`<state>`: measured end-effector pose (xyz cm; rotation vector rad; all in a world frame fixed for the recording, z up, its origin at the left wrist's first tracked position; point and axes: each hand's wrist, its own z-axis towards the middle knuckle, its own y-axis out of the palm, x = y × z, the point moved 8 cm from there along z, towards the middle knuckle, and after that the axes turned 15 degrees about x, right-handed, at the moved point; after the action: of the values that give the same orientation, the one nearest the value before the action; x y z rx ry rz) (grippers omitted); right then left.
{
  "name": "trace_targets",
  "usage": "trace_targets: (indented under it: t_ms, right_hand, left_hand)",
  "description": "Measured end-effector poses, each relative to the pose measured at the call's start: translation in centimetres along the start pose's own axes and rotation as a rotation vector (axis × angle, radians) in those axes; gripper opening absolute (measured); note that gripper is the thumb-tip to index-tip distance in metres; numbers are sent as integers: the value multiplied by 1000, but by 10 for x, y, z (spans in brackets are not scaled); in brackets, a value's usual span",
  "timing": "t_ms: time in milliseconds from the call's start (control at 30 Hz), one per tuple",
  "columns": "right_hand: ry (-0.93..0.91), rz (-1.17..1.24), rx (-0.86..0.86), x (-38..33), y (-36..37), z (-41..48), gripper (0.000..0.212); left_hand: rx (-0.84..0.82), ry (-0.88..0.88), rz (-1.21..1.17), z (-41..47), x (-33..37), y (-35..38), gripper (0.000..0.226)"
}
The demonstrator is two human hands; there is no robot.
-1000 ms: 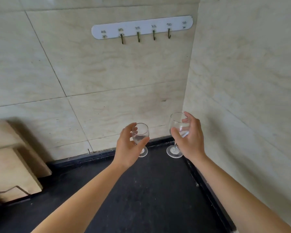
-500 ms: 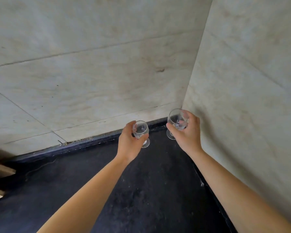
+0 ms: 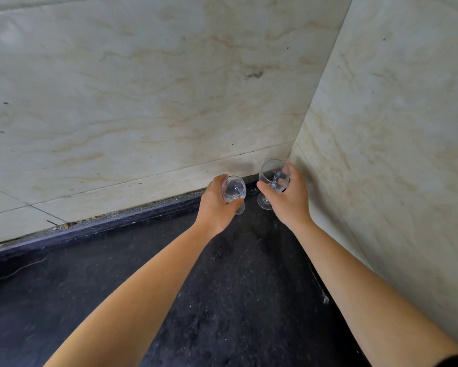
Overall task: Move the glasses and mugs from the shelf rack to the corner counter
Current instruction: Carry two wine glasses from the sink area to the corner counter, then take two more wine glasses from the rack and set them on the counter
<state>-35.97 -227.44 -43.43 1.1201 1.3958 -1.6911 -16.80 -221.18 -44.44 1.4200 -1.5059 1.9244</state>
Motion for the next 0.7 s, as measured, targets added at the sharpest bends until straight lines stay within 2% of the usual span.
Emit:
trace_targets:
  t_ms: [400,533,633,700]
  right_hand:
    - [17,-26,-26,9,13,12,85]
    - [32,-91,-72,7,10,7,83]
    - [44,-145,-110,2,2,3,95]
    - [42,-173,-115,-22,-11,3,97]
  left_hand:
    - [-38,48,46,17,-1,12,72]
    - [-103,82,148,13,5,11,81]
    - [-133,59,249,4,8,-2,88]
    - [-104,73,276,2,23,-28,83]
